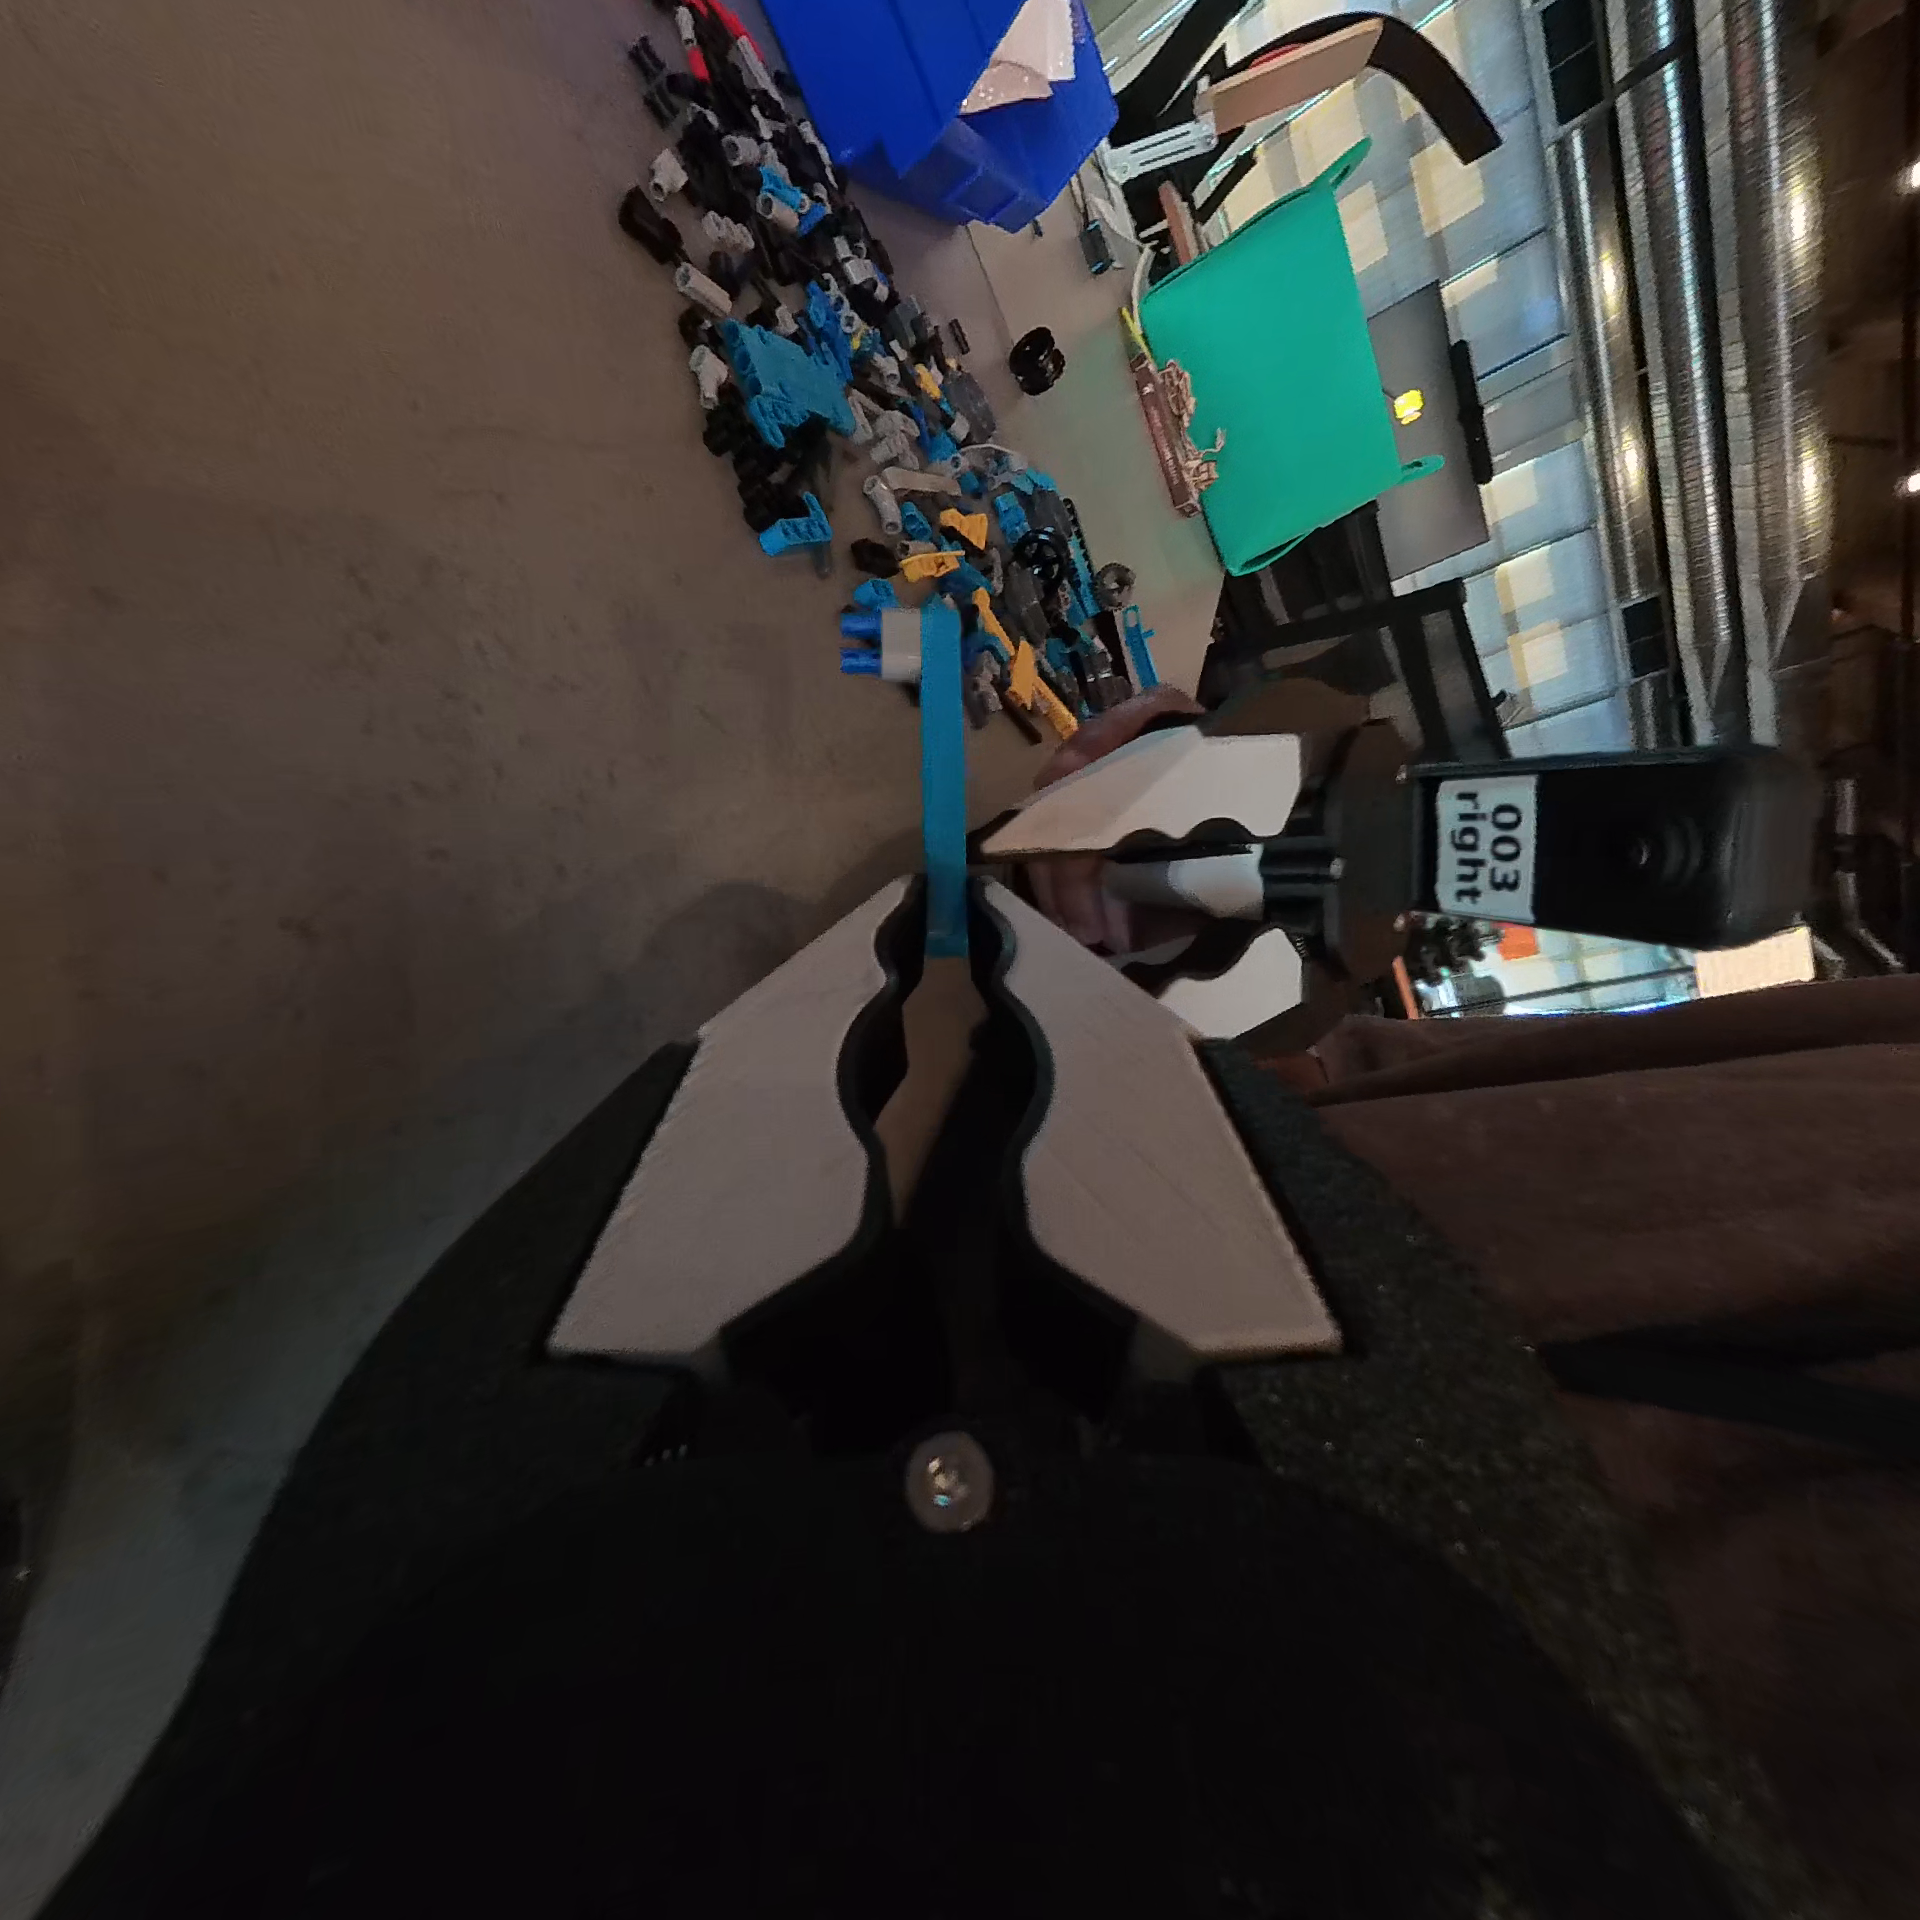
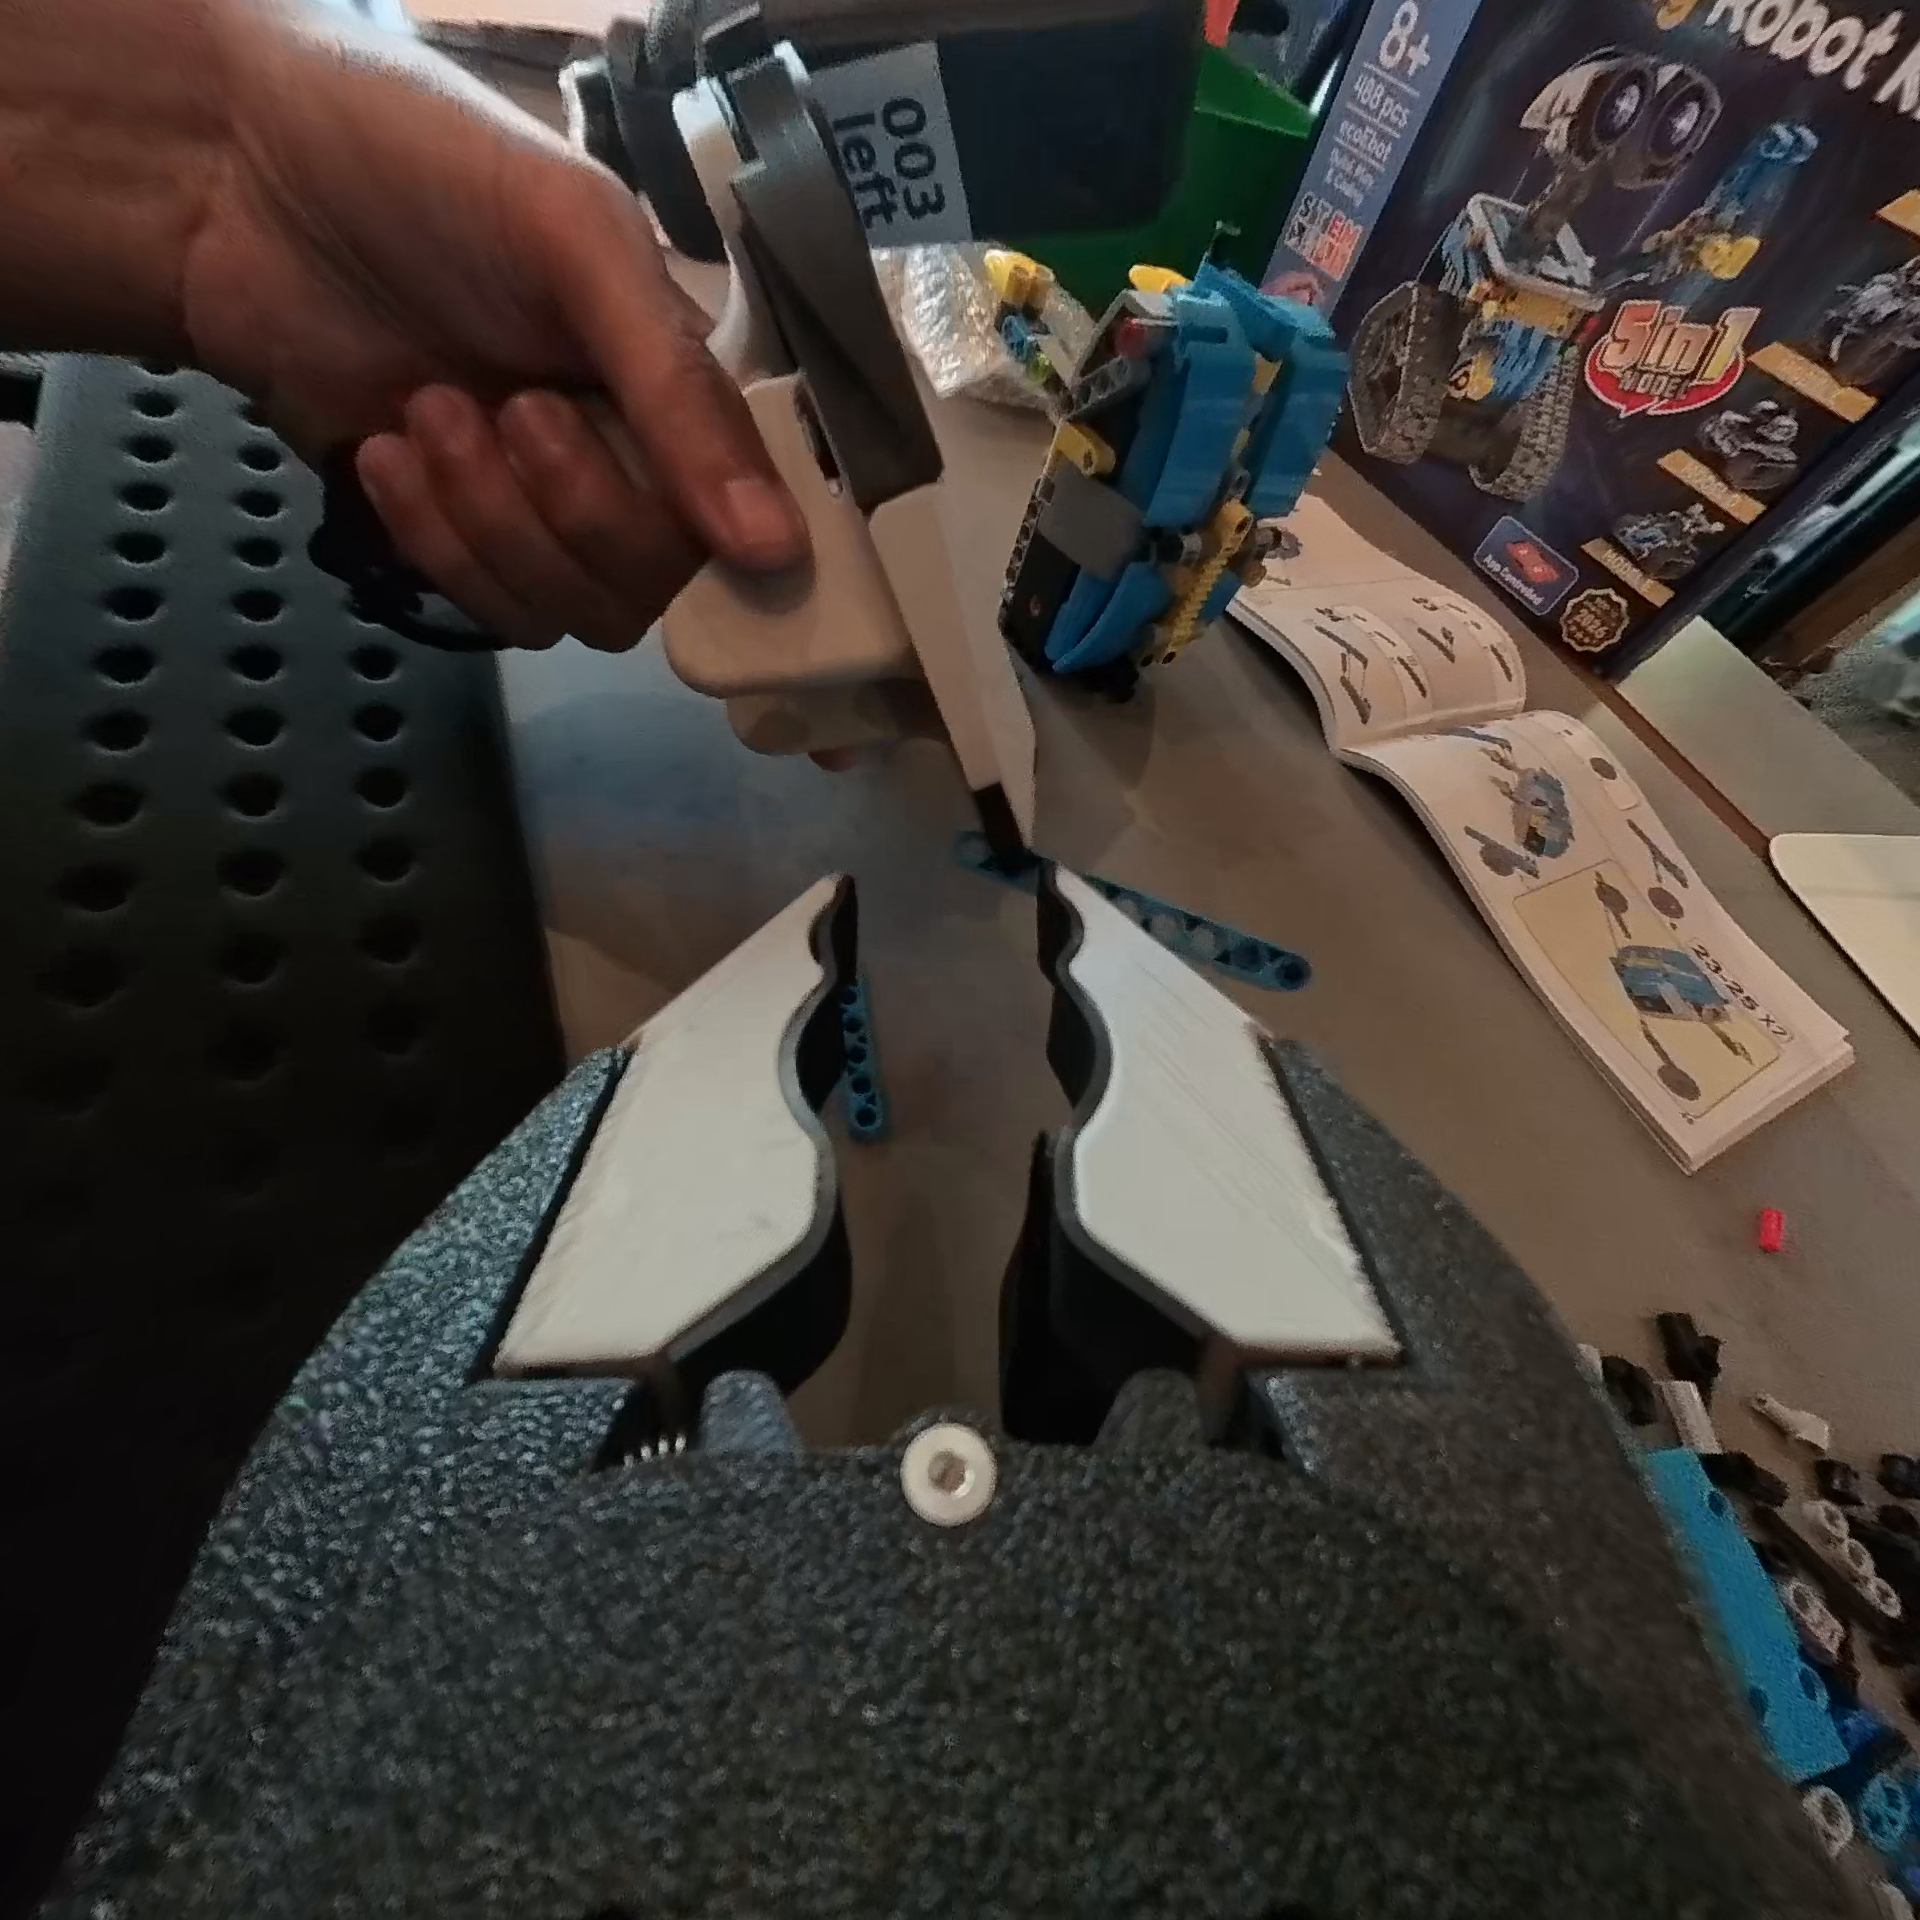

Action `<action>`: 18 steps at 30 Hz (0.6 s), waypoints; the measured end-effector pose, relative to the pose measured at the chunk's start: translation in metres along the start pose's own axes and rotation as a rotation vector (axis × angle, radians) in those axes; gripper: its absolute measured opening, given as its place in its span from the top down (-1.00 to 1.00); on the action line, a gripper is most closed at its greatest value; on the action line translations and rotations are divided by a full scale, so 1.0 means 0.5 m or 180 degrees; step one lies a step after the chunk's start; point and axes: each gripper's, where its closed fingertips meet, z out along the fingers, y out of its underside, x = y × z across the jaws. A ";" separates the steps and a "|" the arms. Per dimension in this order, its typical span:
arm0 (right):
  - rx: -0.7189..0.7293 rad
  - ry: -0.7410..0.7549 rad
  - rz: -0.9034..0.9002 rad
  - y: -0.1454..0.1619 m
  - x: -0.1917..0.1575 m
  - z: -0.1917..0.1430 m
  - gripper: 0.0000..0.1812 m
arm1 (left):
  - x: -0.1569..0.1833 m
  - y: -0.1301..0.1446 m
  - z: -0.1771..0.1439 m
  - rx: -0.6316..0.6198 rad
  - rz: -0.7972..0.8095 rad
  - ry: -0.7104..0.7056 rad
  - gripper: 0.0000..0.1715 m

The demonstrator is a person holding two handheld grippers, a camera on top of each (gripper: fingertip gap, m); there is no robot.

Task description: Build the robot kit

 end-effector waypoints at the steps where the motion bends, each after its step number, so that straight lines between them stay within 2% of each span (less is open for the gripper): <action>1: -0.0033 0.0008 -0.0017 0.004 0.000 0.002 0.63 | -0.002 0.001 0.000 -0.0009 0.0018 -0.0027 0.92; 18: -0.0062 -0.0137 -0.0071 0.007 -0.020 0.005 0.63 | -0.001 -0.005 -0.002 0.0133 -0.0071 0.0009 0.92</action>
